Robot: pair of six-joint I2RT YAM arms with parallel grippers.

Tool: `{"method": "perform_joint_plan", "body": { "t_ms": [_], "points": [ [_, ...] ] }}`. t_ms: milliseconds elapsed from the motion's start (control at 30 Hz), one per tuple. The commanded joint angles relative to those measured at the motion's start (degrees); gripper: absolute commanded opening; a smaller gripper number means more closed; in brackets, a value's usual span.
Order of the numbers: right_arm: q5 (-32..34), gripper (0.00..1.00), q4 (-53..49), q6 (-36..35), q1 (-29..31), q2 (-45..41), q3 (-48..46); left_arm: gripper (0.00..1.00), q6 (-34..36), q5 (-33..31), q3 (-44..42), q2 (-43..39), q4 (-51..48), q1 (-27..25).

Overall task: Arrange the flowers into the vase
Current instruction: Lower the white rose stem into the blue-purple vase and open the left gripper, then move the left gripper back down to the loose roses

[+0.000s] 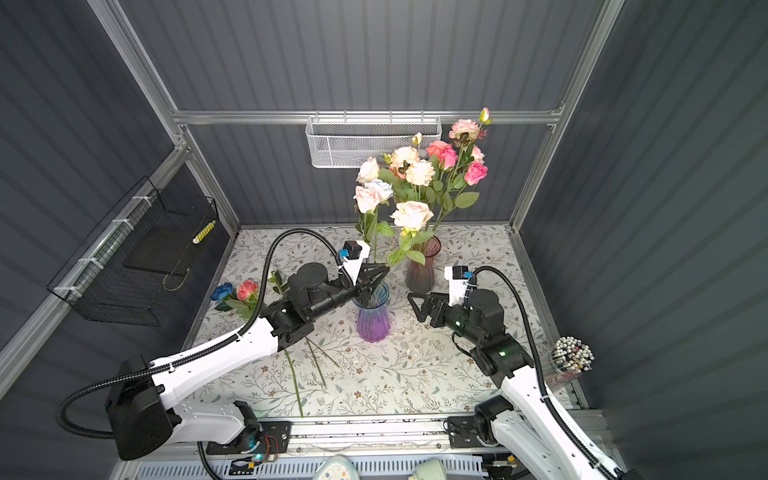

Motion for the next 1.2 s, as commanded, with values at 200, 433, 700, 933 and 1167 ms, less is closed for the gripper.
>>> {"method": "perform_joint_plan", "body": {
  "t_ms": [200,433,700,933,1167],
  "points": [
    [-1.35,0.91,1.18,0.09,-0.05,0.31,0.81,0.19,-0.79,-2.63,-3.41,-5.25,-2.58,-0.43],
    [-1.70,0.91,1.54,0.24,-0.08,0.31,0.81,0.22,-0.28,-4.99,-4.36,-9.83,-5.50,-0.43],
    [-1.49,0.87,-1.67,-1.16,-0.06,-0.68,1.72,0.38,-2.26,-28.17,-6.85,-16.49,-13.99,-0.30],
    [-0.61,0.84,-10.30,-2.48,-0.05,-3.64,1.87,0.48,-22.59,-52.44,-9.18,-19.61,-33.62,3.90],
    [-2.25,0.82,-9.11,-1.15,-0.07,-2.13,-1.67,0.47,-35.62,-29.33,-12.45,-12.38,-41.58,27.88]
  ]
}}
